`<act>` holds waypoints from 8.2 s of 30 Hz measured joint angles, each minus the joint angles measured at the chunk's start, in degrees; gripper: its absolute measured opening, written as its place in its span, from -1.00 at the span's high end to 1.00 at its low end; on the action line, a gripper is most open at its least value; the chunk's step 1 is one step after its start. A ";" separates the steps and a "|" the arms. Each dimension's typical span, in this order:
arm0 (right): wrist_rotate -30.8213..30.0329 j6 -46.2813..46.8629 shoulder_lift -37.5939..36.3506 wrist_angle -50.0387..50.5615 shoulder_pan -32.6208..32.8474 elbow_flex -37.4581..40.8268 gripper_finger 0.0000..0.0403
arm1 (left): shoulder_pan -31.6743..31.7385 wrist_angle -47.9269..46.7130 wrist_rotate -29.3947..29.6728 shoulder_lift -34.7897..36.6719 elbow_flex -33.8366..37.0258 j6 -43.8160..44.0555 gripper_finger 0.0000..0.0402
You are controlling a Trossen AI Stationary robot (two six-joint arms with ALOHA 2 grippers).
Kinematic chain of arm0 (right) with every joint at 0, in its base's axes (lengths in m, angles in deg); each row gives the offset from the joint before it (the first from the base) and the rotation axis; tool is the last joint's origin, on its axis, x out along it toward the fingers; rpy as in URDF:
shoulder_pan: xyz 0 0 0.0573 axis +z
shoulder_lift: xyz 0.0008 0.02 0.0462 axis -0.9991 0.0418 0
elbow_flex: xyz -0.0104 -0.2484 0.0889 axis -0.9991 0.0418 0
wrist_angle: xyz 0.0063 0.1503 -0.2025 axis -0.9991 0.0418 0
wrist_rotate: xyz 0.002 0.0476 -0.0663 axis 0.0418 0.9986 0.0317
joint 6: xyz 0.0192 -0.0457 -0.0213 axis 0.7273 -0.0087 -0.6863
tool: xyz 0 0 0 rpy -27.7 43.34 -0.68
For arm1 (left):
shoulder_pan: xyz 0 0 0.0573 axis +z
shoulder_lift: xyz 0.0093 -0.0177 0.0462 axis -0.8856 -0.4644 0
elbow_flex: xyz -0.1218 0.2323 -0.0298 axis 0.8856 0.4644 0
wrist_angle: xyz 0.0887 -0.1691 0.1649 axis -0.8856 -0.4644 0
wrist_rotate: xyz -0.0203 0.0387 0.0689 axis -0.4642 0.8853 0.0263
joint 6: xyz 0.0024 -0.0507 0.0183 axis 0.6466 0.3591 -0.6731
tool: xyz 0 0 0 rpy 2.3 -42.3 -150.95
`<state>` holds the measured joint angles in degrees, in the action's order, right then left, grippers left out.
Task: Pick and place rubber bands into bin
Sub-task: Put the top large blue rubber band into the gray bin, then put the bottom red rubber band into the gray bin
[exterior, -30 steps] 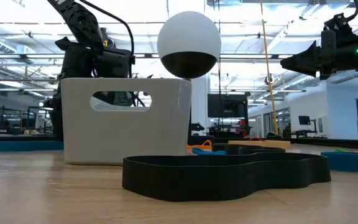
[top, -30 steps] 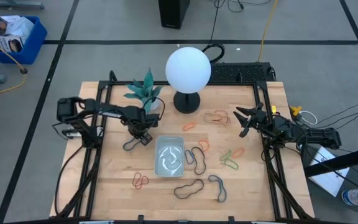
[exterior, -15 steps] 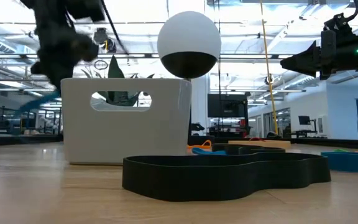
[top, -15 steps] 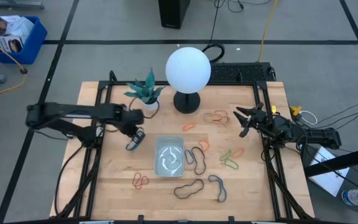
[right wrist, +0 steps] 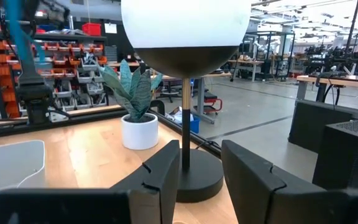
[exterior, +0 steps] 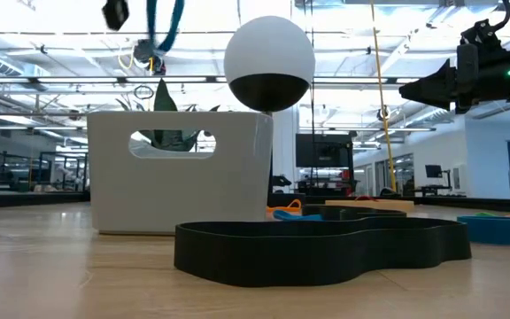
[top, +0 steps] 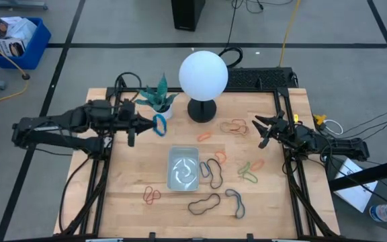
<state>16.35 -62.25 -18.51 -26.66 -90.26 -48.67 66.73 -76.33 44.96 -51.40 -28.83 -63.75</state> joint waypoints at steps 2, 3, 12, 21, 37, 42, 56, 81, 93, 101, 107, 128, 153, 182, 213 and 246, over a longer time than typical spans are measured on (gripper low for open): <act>0.00 0.00 0.00 0.00 0.00 0.00 0.43 | 0.02 3.82 -2.48 -1.39 0.00 -1.07 0.98; 0.00 0.00 0.00 -0.02 0.00 0.00 0.43 | 0.02 5.04 -3.65 -2.36 0.00 -1.28 0.97; 0.00 0.00 0.00 -0.04 0.00 0.00 0.43 | -1.60 2.57 -12.44 -14.21 -8.13 -7.22 0.97; 0.00 0.00 0.02 0.04 0.00 0.00 0.43 | -7.38 -27.60 -4.08 -31.05 -32.37 -12.29 0.97; 0.11 0.20 0.03 0.15 0.01 0.00 0.43 | -11.64 -39.42 2.15 -52.48 -36.30 2.35 0.96; 0.22 0.20 0.04 0.22 0.02 0.00 0.43 | -11.80 -38.69 0.38 -57.66 -36.30 2.64 0.94; 0.27 0.22 0.09 0.26 0.00 0.00 0.43 | -11.62 -38.32 0.02 -66.23 -36.30 -1.73 0.96; 0.28 0.22 0.11 0.28 0.00 0.00 0.43 | -11.46 -37.33 0.26 -68.60 -36.28 -1.54 0.74; 0.28 0.22 0.11 0.28 0.01 0.00 0.43 | -11.27 -37.95 0.64 -68.48 -36.28 0.30 0.30; 0.29 0.22 0.11 0.29 0.00 0.00 0.43 | -10.43 -38.47 0.92 -58.61 -36.20 0.87 0.12; 0.28 0.23 0.31 0.28 0.02 0.01 0.43 | -12.08 -39.02 1.33 -47.34 -36.28 -2.58 0.12; 0.28 0.24 0.44 0.28 0.00 0.00 0.43 | -35.13 -52.18 6.18 -39.38 -27.10 15.35 0.12; 0.28 0.24 0.44 0.28 0.01 0.00 0.43 | -38.30 -27.84 0.37 -44.39 -8.17 46.41 0.12; 0.26 0.26 1.41 0.28 0.02 0.02 0.43 | -39.29 -26.37 -4.84 -57.99 -8.51 51.20 0.12; 0.27 0.26 2.12 0.28 0.02 0.00 0.43 | -39.02 -22.33 -1.57 -55.46 -8.13 51.65 0.12; 0.28 0.24 2.12 0.28 0.00 0.00 0.43 | -37.66 -24.55 -4.81 -58.46 -8.22 51.90 0.97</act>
<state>16.63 -62.01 -16.39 -26.37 -90.26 -48.67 29.07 -100.87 40.14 -109.85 -37.05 -11.84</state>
